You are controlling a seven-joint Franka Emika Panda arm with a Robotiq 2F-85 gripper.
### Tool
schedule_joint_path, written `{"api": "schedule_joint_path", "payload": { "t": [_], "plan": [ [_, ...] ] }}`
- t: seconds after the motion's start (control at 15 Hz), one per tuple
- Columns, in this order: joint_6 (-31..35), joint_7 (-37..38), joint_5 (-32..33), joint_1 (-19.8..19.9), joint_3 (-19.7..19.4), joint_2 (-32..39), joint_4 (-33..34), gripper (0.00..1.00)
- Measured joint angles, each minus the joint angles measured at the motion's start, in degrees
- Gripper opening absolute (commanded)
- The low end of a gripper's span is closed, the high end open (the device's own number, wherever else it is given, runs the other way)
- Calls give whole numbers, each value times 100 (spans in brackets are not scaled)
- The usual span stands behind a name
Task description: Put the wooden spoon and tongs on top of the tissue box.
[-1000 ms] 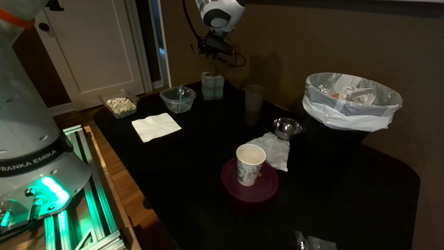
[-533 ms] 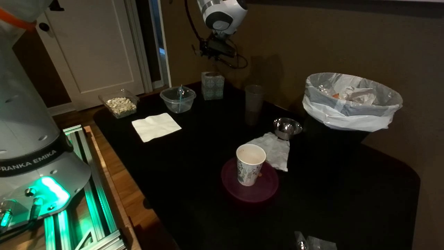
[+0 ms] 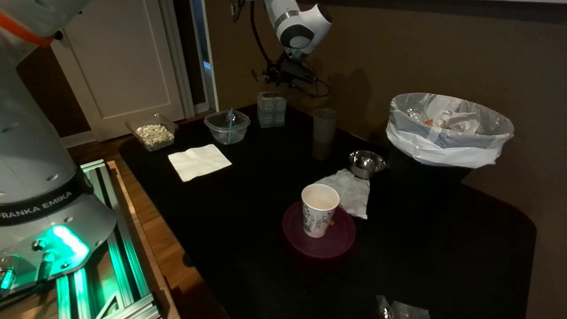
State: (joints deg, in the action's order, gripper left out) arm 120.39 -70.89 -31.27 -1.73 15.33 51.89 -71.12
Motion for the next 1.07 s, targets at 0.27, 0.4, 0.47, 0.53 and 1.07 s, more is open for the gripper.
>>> {"api": "schedule_joint_path", "payload": {
  "t": [0.27,0.4,0.47,0.53,1.07],
  "plan": [
    [-195,17,284,127,-1,216,230,16],
    [-262,31,378,146,-1,298,285,16],
    [-300,46,407,148,-1,338,315,16],
    [-340,62,429,148,-1,374,338,16],
    [-444,255,489,145,7,501,369,89]
  ]
}}
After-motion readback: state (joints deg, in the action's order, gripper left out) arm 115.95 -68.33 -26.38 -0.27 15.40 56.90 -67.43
